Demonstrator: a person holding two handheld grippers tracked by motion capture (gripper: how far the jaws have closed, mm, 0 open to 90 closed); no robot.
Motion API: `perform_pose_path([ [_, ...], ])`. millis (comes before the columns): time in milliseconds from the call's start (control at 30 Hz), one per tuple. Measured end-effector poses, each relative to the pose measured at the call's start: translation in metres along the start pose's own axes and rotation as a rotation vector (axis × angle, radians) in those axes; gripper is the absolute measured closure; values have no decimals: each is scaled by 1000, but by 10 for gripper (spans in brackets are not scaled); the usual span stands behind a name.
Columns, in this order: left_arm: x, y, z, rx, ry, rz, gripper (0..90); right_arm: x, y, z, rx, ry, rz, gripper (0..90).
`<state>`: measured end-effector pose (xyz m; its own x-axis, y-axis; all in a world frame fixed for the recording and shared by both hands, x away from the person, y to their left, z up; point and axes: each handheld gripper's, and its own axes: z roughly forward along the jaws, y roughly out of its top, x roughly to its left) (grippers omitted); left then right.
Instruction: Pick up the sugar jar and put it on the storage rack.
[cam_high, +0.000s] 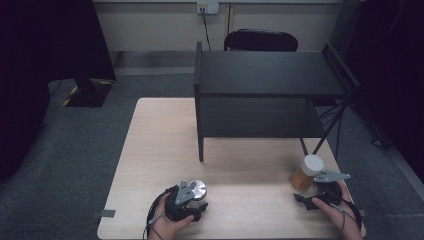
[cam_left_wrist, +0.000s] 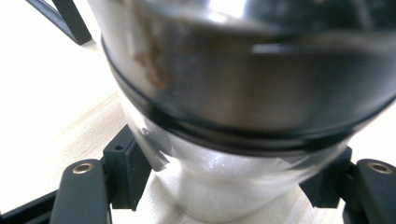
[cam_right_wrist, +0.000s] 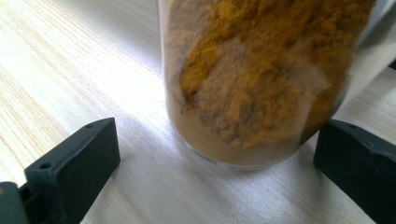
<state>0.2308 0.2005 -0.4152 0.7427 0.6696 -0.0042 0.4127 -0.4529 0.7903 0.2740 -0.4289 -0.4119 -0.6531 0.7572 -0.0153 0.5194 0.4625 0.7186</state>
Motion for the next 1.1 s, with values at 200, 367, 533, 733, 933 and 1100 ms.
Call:
perform_pose_path([
  [200, -2, 0, 0, -2, 9, -2, 304, 0, 0, 0, 0, 0, 0, 0],
  [367, -3, 0, 0, 0, 12, 1, 306, 0, 0, 0, 0, 0, 0, 0],
  [533, -3, 1, 0, 1, 11, 1, 306, 0, 0, 0, 0, 0, 0, 0],
  [733, -4, 3, 0, 2, 9, 2, 306, 0, 0, 0, 0, 0, 0, 0],
  [933, -4, 9, -3, -6, -13, 2, 306, 0, 0, 0, 0, 0, 0, 0],
  [1100, -4, 18, -5, -17, -30, -5, 306, 0, 0, 0, 0, 0, 0, 0],
])
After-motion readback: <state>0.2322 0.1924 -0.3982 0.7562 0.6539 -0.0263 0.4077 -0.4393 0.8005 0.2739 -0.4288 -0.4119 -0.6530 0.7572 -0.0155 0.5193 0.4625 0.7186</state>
